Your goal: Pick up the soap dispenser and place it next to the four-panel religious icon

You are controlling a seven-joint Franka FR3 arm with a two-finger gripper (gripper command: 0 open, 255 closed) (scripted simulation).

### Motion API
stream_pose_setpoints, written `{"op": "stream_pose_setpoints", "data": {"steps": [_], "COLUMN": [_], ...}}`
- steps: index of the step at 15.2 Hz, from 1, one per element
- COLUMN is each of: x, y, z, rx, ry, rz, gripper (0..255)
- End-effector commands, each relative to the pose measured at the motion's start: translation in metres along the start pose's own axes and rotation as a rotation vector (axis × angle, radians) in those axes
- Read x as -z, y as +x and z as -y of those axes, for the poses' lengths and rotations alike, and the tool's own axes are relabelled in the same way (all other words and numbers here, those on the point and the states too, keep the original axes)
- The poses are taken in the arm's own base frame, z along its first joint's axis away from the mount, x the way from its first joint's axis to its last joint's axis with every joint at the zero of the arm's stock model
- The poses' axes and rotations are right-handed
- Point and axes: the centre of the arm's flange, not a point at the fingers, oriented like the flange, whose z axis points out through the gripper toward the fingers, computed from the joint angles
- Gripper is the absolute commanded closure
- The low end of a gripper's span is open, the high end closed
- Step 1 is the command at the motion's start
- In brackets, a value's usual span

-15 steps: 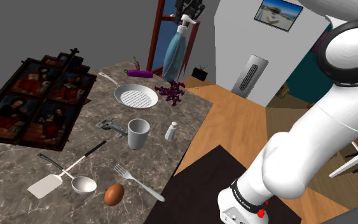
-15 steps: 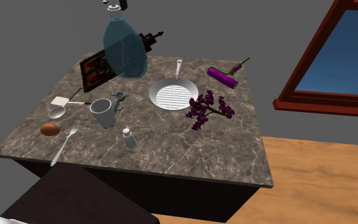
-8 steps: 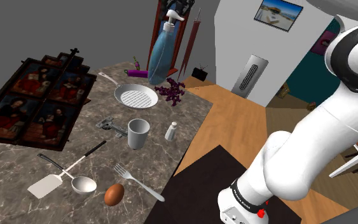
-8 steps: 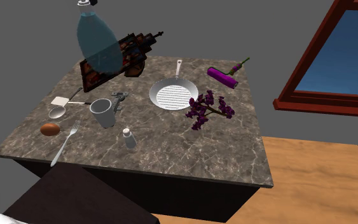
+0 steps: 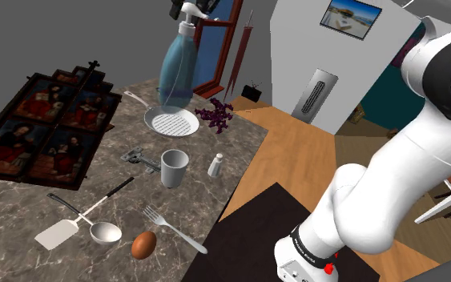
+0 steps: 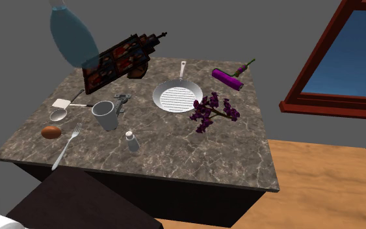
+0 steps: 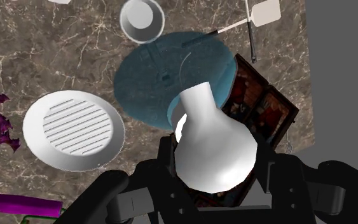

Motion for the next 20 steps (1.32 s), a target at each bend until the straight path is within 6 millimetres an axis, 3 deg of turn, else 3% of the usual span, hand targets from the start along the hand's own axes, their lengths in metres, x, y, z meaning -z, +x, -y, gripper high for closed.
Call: {"op": "stream_pose_setpoints", "data": {"steps": [1,12,20], "x": [0.001,-0.010,-0.050], "y": [-0.005,-0.027,-0.034], "z": [0.028,0.177,0.170], "rx": [-0.001,-0.001,-0.001], "ry": [0.001,0.001,0.001], "rz": [-0.001,-0.001,-0.001], "gripper": [255,255,255]}}
